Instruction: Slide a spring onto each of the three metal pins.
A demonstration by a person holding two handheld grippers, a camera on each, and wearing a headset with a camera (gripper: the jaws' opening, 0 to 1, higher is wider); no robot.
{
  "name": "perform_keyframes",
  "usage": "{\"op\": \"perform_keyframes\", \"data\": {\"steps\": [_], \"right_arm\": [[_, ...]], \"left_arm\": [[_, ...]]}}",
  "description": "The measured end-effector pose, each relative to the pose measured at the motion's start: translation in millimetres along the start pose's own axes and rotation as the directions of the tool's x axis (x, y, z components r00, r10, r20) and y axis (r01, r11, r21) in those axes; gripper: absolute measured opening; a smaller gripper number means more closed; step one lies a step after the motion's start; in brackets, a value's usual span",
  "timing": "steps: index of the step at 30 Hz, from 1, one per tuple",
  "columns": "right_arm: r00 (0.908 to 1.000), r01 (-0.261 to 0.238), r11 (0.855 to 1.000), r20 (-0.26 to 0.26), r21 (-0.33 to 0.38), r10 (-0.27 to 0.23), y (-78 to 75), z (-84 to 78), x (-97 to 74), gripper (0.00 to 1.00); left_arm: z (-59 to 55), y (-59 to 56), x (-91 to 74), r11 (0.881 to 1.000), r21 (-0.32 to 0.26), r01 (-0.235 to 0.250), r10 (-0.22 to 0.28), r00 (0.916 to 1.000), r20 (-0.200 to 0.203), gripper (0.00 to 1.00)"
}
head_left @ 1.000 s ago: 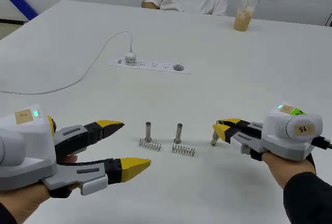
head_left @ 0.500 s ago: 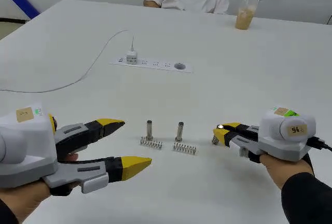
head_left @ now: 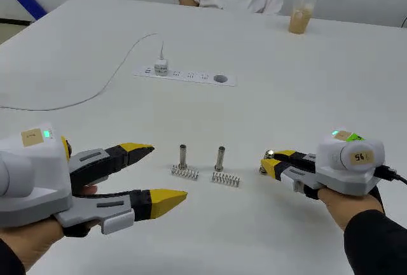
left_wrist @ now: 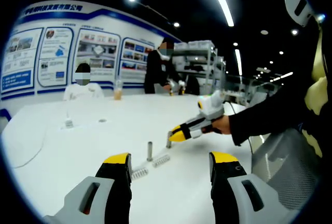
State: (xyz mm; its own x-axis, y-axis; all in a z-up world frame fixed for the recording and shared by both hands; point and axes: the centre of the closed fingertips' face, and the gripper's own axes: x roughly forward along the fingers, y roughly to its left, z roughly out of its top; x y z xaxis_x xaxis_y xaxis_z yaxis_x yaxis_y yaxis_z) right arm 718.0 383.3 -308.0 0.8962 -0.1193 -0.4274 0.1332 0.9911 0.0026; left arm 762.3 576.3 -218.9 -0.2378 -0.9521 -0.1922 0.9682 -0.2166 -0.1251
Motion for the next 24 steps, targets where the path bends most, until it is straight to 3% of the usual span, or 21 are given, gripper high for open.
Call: {"op": "perform_keyframes", "data": {"steps": [8,15,24], "right_arm": [[0.9999,0.003,1.000,-0.016,0.005,-0.003,-1.5,-4.6,-12.1,0.18],[0.9989,-0.032,0.999,-0.034,0.010,0.032,11.0,-10.7,-20.7,0.18],[0.9885,-0.148,0.989,-0.032,0.001,0.148,43.8,-6.9,-15.5,0.18]], "left_arm": [[1.6,-0.3,-0.5,1.000,0.004,0.000,-0.001,1.0000,0.006,0.62],[0.0,-1.7,-0.7,1.000,0.005,0.005,-0.005,1.0000,0.005,0.62],[-0.5,-3.8,0.7,1.000,0.009,0.014,-0.014,0.9999,0.002,0.61]]}}
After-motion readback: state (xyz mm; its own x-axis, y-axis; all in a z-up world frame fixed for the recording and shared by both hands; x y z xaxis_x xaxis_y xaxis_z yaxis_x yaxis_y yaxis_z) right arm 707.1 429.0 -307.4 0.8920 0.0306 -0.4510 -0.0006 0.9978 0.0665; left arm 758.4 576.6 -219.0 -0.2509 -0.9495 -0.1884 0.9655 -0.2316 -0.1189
